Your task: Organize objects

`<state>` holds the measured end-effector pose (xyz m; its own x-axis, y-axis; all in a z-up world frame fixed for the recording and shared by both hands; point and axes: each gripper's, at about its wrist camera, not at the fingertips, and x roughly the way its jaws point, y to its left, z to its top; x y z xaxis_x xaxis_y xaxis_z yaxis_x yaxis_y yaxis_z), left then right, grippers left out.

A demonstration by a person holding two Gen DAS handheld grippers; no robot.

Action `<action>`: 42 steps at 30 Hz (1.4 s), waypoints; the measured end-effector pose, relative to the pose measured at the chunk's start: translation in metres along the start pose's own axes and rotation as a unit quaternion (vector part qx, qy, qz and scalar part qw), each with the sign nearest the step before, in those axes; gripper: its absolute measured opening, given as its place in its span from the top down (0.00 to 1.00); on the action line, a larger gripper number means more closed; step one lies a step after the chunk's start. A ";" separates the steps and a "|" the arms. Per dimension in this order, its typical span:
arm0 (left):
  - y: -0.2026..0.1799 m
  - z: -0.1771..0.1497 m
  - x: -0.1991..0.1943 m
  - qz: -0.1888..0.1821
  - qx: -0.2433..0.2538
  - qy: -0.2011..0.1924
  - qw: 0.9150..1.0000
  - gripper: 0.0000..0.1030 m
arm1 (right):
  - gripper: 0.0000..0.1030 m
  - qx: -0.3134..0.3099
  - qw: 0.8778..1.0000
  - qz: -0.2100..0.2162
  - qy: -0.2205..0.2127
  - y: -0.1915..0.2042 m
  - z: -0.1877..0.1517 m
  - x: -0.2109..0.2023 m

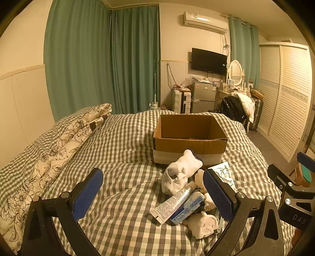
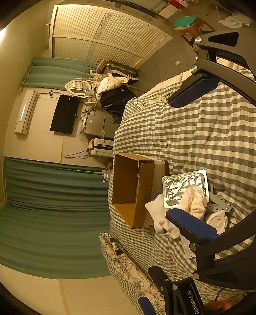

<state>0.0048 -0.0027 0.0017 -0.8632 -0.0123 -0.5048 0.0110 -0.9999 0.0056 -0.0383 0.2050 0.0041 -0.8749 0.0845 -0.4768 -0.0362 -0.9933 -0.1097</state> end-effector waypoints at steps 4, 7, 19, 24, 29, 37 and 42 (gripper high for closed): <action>-0.002 -0.002 0.001 -0.001 0.001 -0.001 1.000 0.00 | 0.00 0.004 1.000 0.002 -0.005 0.001 -0.001 -0.002; -0.002 -0.002 -0.001 0.000 0.002 -0.002 1.000 0.00 | 0.00 0.000 1.000 0.001 -0.005 0.003 -0.001 -0.002; -0.003 -0.003 0.001 0.000 0.001 0.000 1.000 0.00 | 0.00 -0.002 1.000 0.003 -0.004 0.004 -0.002 -0.003; -0.002 -0.003 0.001 -0.001 0.002 0.001 1.000 0.00 | 0.00 -0.004 1.000 0.005 -0.004 0.005 -0.003 -0.004; -0.005 -0.005 0.003 -0.003 0.002 0.003 1.000 0.00 | 0.00 -0.007 1.000 0.010 -0.004 0.007 -0.002 -0.004; -0.004 -0.005 0.002 -0.005 0.002 0.003 1.000 0.00 | 0.00 -0.011 1.000 0.013 -0.005 0.009 0.000 -0.006; -0.004 -0.004 0.001 -0.007 0.002 0.002 1.000 0.00 | 0.00 -0.013 1.000 0.015 -0.008 0.011 0.002 -0.009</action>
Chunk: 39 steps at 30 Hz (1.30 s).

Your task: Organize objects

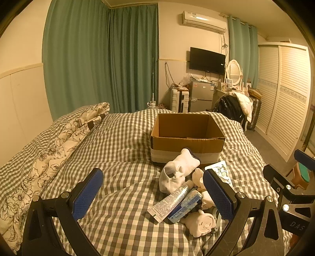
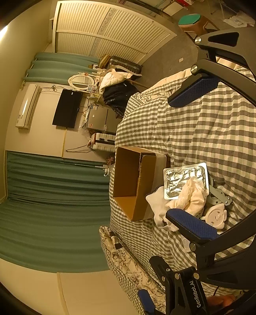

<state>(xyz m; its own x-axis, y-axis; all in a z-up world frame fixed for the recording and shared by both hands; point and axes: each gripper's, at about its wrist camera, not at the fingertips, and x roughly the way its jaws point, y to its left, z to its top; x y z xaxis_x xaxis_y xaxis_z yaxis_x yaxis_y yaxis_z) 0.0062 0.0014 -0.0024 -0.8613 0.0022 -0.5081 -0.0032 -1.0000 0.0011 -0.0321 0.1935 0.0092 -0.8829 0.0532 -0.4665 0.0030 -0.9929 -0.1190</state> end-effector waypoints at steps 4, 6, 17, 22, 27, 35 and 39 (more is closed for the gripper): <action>0.001 0.000 -0.002 -0.002 0.000 -0.001 1.000 0.00 | 0.00 -0.002 1.000 -0.001 -0.002 0.001 0.002 -0.003; 0.001 0.001 -0.001 -0.002 0.000 -0.001 1.000 0.00 | 0.00 -0.004 1.000 0.000 -0.002 0.002 0.002 -0.003; 0.008 -0.005 0.003 -0.007 0.001 0.016 1.000 0.00 | 0.00 -0.013 1.000 0.006 0.003 0.011 0.001 -0.002; 0.010 -0.009 0.008 -0.006 0.003 0.023 1.000 0.00 | 0.00 -0.013 1.000 0.010 0.013 0.012 -0.003 0.004; 0.013 -0.015 0.019 -0.001 0.003 0.038 0.999 0.00 | 0.00 -0.017 0.999 0.016 0.023 0.014 -0.008 0.013; 0.016 -0.030 0.043 0.009 0.013 0.074 0.997 0.00 | 0.02 -0.039 0.996 0.026 0.072 0.018 -0.023 0.048; 0.016 -0.041 0.059 0.013 0.024 0.096 0.995 0.00 | 0.06 -0.052 0.992 0.053 0.099 0.028 -0.032 0.068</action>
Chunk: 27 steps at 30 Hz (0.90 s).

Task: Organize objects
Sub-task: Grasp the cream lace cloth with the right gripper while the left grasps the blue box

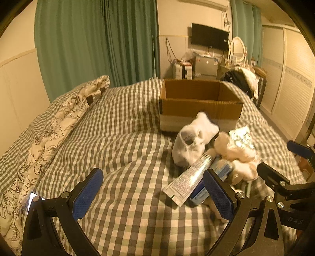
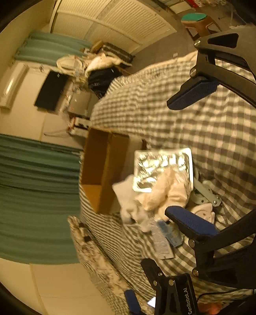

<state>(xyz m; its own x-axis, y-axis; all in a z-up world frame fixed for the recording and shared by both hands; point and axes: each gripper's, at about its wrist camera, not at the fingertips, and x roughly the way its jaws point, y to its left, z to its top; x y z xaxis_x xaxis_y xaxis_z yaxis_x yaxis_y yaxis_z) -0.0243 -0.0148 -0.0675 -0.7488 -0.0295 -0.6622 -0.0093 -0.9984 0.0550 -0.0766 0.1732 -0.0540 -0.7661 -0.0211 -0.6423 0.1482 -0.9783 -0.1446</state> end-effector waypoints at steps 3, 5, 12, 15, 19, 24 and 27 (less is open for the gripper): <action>0.000 -0.005 0.010 0.001 0.004 0.013 1.000 0.00 | 0.14 -0.014 0.999 0.025 0.015 0.008 0.002 0.017; 0.002 -0.007 0.015 0.003 0.005 0.021 1.000 0.00 | 0.22 -0.019 0.998 0.048 0.027 0.011 0.003 0.031; 0.000 -0.009 0.019 -0.005 0.004 0.027 1.000 0.00 | 0.70 -0.026 0.994 0.094 0.043 0.018 0.004 0.052; -0.010 -0.007 0.010 -0.027 0.013 0.016 0.999 0.00 | 0.85 -0.020 0.994 0.102 0.020 0.014 0.007 0.040; -0.032 -0.005 -0.001 -0.052 0.041 0.004 0.998 0.00 | 0.87 -0.013 0.996 0.088 -0.015 0.002 0.013 0.015; -0.058 -0.006 0.000 -0.078 0.068 0.009 0.995 0.08 | 0.87 0.005 0.996 0.080 -0.037 -0.018 0.019 -0.009; -0.069 -0.005 0.009 -0.091 0.075 0.020 0.993 0.16 | 0.87 0.014 0.997 0.074 -0.035 -0.028 0.017 -0.013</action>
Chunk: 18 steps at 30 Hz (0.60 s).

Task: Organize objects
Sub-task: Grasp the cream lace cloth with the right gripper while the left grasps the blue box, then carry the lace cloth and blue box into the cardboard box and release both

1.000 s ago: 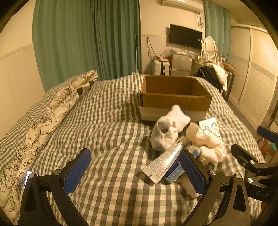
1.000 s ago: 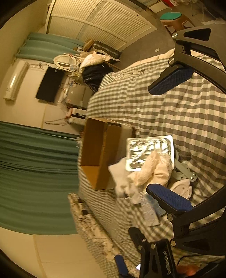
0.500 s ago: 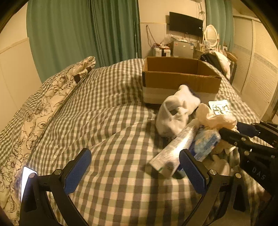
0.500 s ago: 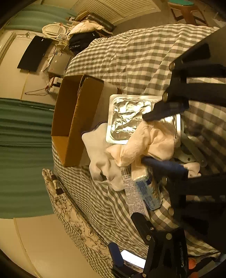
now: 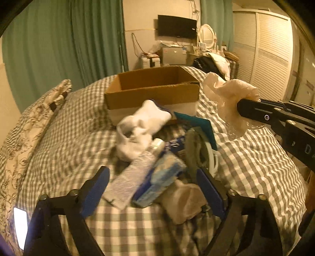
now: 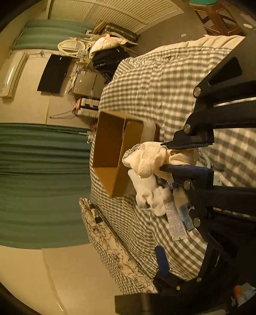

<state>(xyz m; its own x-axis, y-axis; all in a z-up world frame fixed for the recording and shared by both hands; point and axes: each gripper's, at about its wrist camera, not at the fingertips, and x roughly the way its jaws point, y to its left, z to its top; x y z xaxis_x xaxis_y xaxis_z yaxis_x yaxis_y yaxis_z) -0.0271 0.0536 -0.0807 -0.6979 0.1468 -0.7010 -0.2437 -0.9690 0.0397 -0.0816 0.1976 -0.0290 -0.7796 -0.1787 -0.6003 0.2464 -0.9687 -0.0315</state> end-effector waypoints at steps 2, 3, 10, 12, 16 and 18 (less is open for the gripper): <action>-0.004 0.002 0.011 -0.004 0.006 0.011 1.000 0.21 | 0.87 0.006 1.000 0.001 0.004 -0.005 -0.003 0.001; -0.005 0.003 0.014 -0.004 0.008 0.015 1.000 0.27 | 0.87 0.007 1.000 0.002 0.007 -0.006 -0.005 0.003; -0.009 0.006 0.031 -0.024 0.013 0.035 0.999 0.65 | 0.87 0.012 1.000 0.005 0.019 -0.014 -0.012 0.009; -0.009 0.008 0.027 -0.022 0.018 0.030 0.999 0.69 | 0.87 0.014 1.000 0.003 0.021 -0.016 -0.014 0.008; -0.007 0.013 0.012 -0.025 0.011 0.015 1.000 0.78 | 0.87 0.015 1.000 0.000 0.018 -0.018 -0.014 0.004; -0.005 0.017 0.001 -0.026 0.007 0.005 1.000 0.78 | 0.87 0.013 1.000 -0.003 0.015 -0.017 -0.012 -0.001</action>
<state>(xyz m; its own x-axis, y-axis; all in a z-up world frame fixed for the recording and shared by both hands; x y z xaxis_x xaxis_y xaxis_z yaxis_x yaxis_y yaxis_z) -0.0379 0.0623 -0.0694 -0.6769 0.1946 -0.7099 -0.2886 -0.9574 0.0128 -0.0779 0.2166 -0.0371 -0.7634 -0.1686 -0.6235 0.2263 -0.9740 -0.0136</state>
